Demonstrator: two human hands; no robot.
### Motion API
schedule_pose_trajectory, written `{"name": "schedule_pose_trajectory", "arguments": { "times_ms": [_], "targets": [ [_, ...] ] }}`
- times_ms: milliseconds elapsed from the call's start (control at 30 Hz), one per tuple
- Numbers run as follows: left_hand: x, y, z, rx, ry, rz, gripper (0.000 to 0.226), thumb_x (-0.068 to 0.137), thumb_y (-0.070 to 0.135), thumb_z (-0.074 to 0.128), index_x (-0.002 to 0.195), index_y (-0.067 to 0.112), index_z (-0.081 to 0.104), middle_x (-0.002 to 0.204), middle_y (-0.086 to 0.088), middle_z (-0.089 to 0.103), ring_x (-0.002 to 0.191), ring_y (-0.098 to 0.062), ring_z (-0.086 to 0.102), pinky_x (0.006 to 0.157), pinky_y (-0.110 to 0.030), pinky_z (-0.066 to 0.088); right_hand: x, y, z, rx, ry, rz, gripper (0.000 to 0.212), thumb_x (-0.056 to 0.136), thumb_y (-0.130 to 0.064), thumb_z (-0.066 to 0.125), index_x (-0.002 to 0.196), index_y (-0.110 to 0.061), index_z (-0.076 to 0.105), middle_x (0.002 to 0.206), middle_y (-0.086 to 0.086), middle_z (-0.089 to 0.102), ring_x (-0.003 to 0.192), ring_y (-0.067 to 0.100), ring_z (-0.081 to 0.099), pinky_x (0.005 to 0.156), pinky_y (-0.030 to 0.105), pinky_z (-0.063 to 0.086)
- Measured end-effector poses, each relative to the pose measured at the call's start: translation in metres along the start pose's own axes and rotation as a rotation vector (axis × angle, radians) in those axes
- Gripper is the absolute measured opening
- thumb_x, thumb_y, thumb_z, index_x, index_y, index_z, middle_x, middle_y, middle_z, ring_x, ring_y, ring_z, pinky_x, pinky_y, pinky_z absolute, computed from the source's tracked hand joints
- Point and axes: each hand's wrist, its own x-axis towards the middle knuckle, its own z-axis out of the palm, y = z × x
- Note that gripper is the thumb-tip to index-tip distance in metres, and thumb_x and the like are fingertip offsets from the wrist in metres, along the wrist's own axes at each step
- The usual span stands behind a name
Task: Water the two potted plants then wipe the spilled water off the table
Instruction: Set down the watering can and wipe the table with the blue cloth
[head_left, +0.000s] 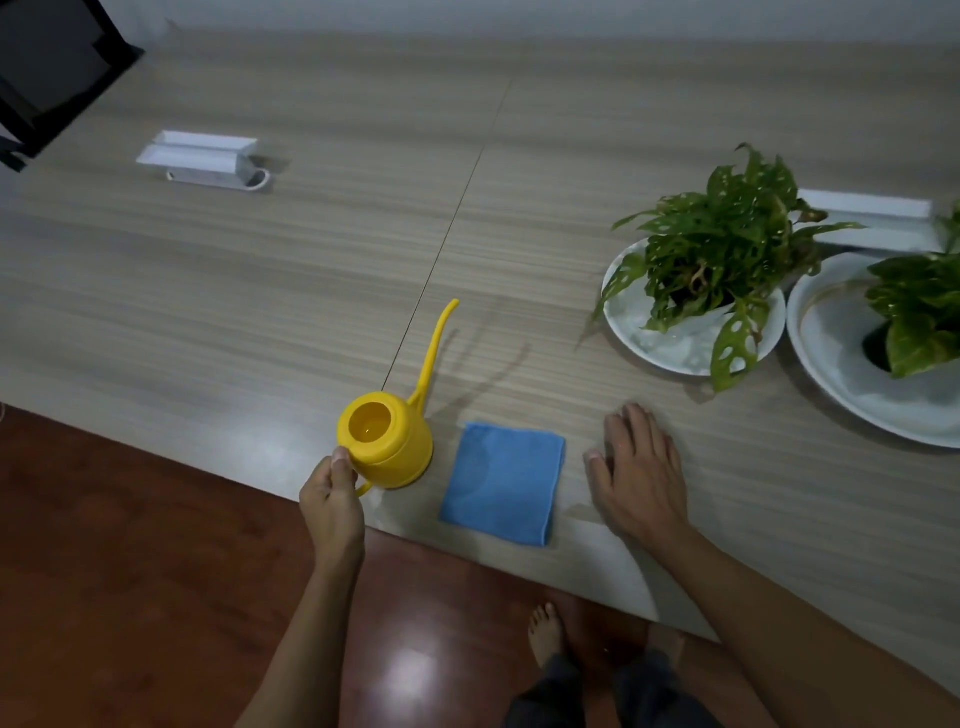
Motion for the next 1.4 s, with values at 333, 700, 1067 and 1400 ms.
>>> {"name": "schedule_pose_trajectory", "arguments": {
  "times_ms": [333,700,1067,1400],
  "targets": [
    [0.004,-0.030,0.002,0.035,-0.025,0.035,0.046,0.100,0.043,0.044,0.075,0.005,0.052,0.077,-0.019,0.054,0.075,-0.021,0.051,0.071,-0.043,0.044,0.016,0.016,-0.004,-0.023,0.036,0.038,0.061,0.093,-0.045,0.039,0.144,-0.012,0.041,0.158,0.013,0.030,0.147,0.031,0.021,0.118,0.050,0.020],
    [-0.079,-0.020,0.037,0.512,-0.428,0.801,0.037,0.097,0.023,0.050,0.127,0.006,0.064,0.129,-0.014,0.060,0.116,-0.031,0.057,0.096,-0.043,0.043,0.020,0.042,0.000,-0.050,-0.002,0.036,0.061,0.098,-0.048,0.032,0.152,-0.019,0.031,0.164,0.008,0.020,0.151,0.029,0.010,0.120,0.051,0.011],
    [-0.043,-0.056,0.119,0.943,-0.721,0.905,0.061,0.105,0.053,0.026,0.161,0.031,0.022,0.171,0.001,0.014,0.157,-0.033,0.006,0.121,-0.060,0.021,0.020,0.055,0.012,-0.104,-0.043,0.042,0.067,0.098,-0.058,0.023,0.157,-0.028,0.019,0.167,0.000,0.008,0.153,0.023,0.001,0.121,0.047,0.003],
    [-0.038,-0.032,0.165,0.990,-0.661,0.776,0.067,0.100,0.062,0.029,0.161,0.039,0.015,0.171,0.003,0.008,0.157,-0.033,-0.002,0.125,-0.056,0.007,0.021,0.056,0.016,-0.137,0.009,0.025,0.066,0.098,-0.057,0.031,0.155,-0.025,0.026,0.165,0.004,0.018,0.152,0.027,0.012,0.120,0.050,0.013]
  ]
}}
